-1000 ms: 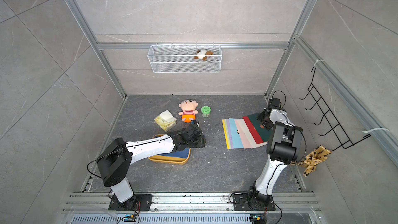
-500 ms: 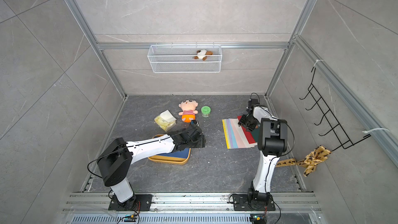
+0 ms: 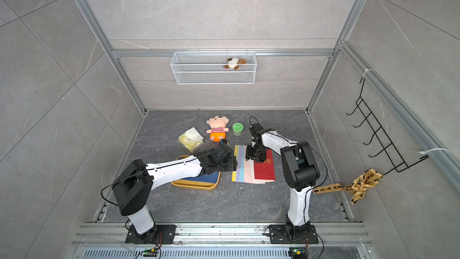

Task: Put the sealed envelopes into the storage box
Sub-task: Move the envelope to the center of the board.

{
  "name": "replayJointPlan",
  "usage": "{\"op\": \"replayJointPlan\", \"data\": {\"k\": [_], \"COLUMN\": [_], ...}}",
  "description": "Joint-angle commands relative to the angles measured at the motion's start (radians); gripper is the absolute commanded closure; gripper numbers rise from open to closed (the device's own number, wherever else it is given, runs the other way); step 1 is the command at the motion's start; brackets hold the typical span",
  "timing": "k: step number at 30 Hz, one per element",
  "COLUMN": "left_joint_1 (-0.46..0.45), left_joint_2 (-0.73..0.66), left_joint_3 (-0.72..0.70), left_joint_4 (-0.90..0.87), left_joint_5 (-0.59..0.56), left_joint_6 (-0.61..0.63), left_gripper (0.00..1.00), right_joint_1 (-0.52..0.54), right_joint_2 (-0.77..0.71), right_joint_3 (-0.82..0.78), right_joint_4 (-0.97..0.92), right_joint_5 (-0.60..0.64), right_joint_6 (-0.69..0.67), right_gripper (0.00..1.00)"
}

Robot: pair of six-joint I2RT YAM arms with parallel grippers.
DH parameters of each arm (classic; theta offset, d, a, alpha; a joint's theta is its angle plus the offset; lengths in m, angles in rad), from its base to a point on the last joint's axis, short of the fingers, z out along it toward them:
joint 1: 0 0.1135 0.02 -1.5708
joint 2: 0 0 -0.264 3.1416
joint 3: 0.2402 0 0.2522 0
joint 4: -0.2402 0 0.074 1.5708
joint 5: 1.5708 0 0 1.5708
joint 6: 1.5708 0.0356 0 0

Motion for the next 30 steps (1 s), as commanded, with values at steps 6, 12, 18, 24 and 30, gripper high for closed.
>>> {"op": "replayJointPlan", "data": {"k": [6, 12, 18, 24, 30], "left_joint_1": [-0.001, -0.003, -0.003, -0.005, -0.015], "left_joint_2": [-0.023, -0.021, -0.020, 0.001, 0.025], "left_joint_3": [0.004, -0.003, -0.013, 0.002, 0.019], "left_joint_4": [0.000, 0.003, 0.009, 0.017, 0.036], "left_joint_5": [-0.013, -0.004, 0.002, 0.012, 0.036], "left_joint_6": [-0.026, -0.032, -0.034, -0.034, -0.035], "left_gripper": [0.33, 0.34, 0.33, 0.34, 0.34], "right_joint_1": [-0.270, -0.427, -0.463, -0.403, -0.207], "right_joint_2": [-0.024, 0.088, 0.117, 0.056, -0.085], "right_joint_3": [0.071, 0.142, 0.100, -0.034, -0.196], "right_joint_4": [-0.022, -0.036, -0.047, -0.041, 0.055], "right_joint_5": [0.057, 0.080, 0.112, 0.007, -0.115], "right_joint_6": [0.005, 0.022, 0.001, -0.002, 0.113], "right_gripper": [0.42, 0.42, 0.42, 0.44, 0.45]}}
